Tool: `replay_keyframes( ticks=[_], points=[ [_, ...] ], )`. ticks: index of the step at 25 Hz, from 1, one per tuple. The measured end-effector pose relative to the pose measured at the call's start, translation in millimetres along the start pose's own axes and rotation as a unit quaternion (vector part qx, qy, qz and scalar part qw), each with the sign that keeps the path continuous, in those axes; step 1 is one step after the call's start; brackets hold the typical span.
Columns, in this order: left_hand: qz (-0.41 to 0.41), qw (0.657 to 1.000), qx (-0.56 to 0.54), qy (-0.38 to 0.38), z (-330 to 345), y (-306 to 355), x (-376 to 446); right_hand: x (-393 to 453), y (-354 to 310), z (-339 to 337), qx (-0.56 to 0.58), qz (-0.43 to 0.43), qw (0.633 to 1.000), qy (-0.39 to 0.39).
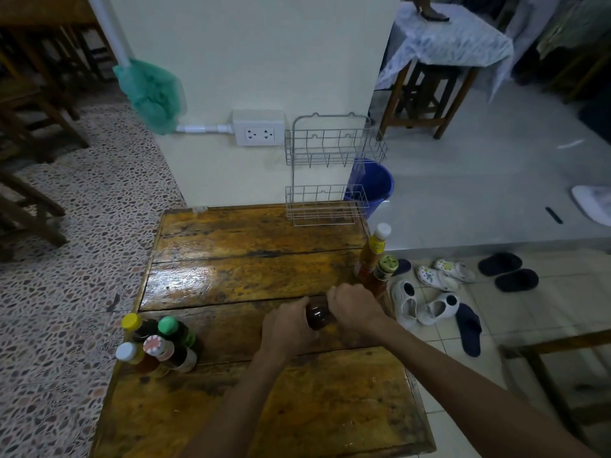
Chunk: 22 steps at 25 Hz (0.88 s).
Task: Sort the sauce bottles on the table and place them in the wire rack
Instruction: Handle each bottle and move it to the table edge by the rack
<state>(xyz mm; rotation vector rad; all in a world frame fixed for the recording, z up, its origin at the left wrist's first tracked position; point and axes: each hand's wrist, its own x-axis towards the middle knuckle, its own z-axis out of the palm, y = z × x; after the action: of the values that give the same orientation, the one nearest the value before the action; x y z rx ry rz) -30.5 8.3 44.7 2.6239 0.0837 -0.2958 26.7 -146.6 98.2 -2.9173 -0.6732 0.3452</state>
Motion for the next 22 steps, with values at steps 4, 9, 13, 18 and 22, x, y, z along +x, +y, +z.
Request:
replay_keyframes(
  ticks=[4, 9, 13, 18, 22],
  points=[
    [0.010, 0.978, -0.178, -0.111, -7.3, -15.2, 3.3, -9.7, 0.1, 10.3, 0.020, -0.078, 0.984, 0.159],
    [0.036, 0.957, -0.176, -0.230, -19.0, -25.0, 2.8, -12.3, 17.0, 13.5, -0.056, -0.249, 0.948, 0.192],
    [0.031, 0.992, -0.049, -0.114, -4.3, -16.1, -0.7, -14.4, -2.2, 25.7, 0.020, 0.002, 0.999, 0.039],
    [0.017, 1.000, -0.014, -0.017, 17.5, -12.0, -2.0, -13.2, -2.0, 20.2, 0.111, 0.100, 0.988, -0.046],
    [0.003, 0.990, -0.141, 0.017, 23.4, 0.4, 13.7, -17.9, -1.0, 12.8, 0.121, 0.029, 0.986, 0.107]
  ],
)
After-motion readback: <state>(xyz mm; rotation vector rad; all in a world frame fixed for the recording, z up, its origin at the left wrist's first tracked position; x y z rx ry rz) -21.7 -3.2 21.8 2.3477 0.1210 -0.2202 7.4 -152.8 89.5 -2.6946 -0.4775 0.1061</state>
